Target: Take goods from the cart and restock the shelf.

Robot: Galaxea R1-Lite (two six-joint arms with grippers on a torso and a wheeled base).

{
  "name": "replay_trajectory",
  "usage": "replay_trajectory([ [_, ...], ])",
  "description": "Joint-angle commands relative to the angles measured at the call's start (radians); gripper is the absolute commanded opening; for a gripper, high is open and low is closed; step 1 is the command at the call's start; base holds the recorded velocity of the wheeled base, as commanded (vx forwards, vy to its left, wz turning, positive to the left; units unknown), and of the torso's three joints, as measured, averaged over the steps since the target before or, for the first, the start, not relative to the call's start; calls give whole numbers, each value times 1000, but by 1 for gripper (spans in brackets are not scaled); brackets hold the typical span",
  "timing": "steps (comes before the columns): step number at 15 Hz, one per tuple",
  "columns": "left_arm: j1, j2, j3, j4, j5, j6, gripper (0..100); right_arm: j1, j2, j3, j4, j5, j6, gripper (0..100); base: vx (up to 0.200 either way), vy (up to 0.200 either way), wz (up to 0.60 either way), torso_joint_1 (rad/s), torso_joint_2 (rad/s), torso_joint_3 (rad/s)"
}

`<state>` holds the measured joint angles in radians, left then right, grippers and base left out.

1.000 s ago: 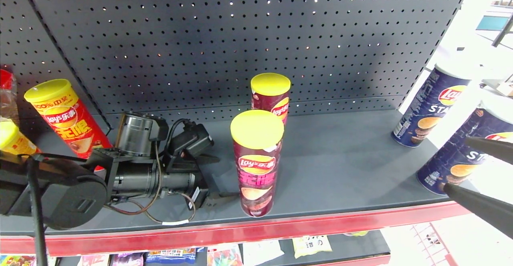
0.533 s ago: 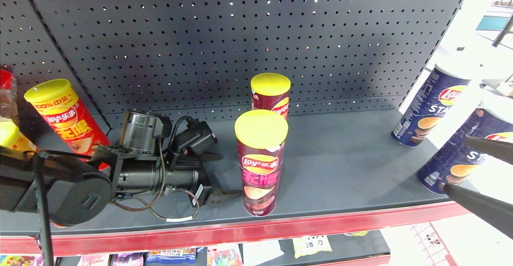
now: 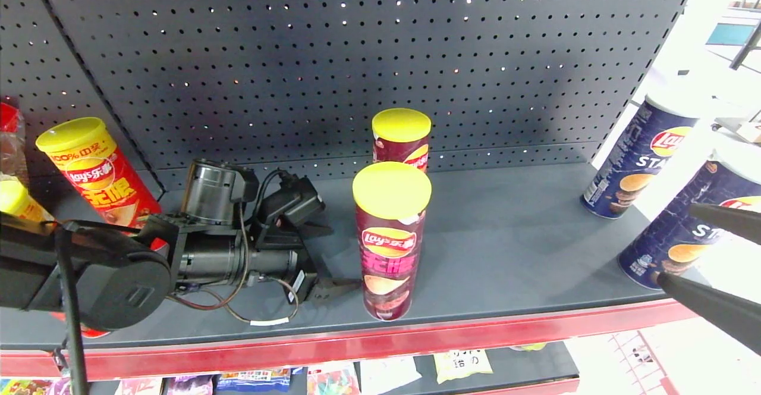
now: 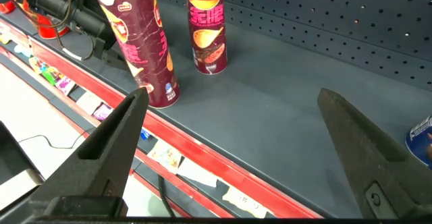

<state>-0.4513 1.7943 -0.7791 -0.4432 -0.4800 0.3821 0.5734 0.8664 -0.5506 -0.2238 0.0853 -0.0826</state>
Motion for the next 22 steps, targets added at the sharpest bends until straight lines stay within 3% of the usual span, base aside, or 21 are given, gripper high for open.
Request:
replay_trajectory([
  [1,-3,2,-3,0,0,0,100,0,2,0,0,1,0,100,0,0,0,0,0,0],
  [14,-12,4,-2,0,0,-2,100,0,2,3,0,1,0,100,0,0,0,0,0,0],
  [18,60,-157,77,3,3,-11,100,0,-17,41,1,2,0,100,0,0,0,0,0,0],
  [19,80,-253,132,6,3,-25,100,0,-40,55,3,2,0,100,0,0,0,0,0,0],
  [20,91,-346,184,11,8,-58,100,0,-61,74,9,2,0,100,0,0,0,0,0,0],
  [22,91,-651,319,89,64,-174,100,-6,-173,87,147,-4,0,100,0,0,0,0,0,0],
])
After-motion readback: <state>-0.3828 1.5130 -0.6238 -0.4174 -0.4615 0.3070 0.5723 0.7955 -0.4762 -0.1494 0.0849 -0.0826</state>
